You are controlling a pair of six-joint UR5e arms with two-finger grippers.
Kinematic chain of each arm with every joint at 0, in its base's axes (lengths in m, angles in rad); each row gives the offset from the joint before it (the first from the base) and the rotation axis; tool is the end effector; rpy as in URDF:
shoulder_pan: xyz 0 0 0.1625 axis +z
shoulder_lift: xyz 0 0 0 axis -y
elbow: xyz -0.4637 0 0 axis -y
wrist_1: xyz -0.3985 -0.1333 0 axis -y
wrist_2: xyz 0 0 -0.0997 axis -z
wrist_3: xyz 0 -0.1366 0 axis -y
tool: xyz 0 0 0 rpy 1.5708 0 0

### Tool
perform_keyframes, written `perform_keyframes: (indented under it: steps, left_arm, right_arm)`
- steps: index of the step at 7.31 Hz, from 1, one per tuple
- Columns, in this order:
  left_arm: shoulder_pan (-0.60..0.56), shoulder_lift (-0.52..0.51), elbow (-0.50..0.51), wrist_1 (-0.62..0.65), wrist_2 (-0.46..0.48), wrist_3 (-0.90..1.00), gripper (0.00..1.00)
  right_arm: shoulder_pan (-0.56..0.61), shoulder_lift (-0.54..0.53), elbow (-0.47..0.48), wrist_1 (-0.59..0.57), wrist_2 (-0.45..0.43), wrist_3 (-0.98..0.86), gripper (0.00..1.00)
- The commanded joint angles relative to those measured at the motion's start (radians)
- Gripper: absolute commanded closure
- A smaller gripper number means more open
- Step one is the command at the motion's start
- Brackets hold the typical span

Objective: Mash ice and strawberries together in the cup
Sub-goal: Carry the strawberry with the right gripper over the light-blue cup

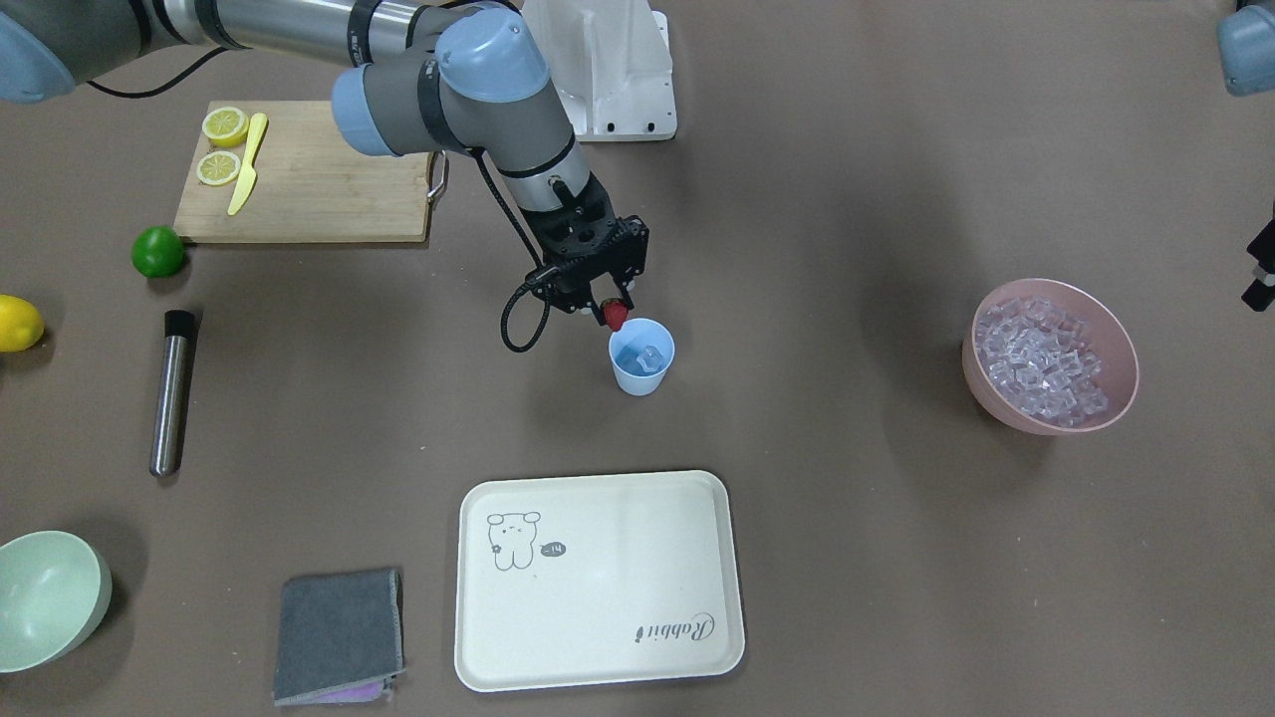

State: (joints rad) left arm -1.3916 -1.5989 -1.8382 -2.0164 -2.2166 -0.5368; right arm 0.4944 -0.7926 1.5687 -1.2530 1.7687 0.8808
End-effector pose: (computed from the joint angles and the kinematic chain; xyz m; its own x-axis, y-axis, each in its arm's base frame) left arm 0.0462 -0.5419 0.5231 0.6803 0.0947 -0.7268 0.2518 0.9011 0.3531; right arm -0.6314 -0.4613 0.1865 0.5099 -0.4341 0.7426 0.0170 0.8682 0.4959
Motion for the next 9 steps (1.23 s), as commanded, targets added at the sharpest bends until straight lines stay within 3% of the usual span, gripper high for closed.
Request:
perform_keyframes:
  steps: [1,3,9]
  left_arm:
    - [-0.001,0.019,-0.004,-0.002,0.000,0.001,0.02]
    - [-0.004,0.020,-0.004,-0.004,0.000,0.001,0.02]
    - [-0.006,0.040,-0.016,-0.019,0.000,0.001,0.02]
  right_arm:
    - [-0.010,0.076,-0.079,0.001,-0.029,0.001,1.00]
    - [-0.011,0.082,-0.148,0.077,-0.043,0.001,1.00]
    - [-0.002,0.079,-0.144,0.083,-0.040,0.003,1.00]
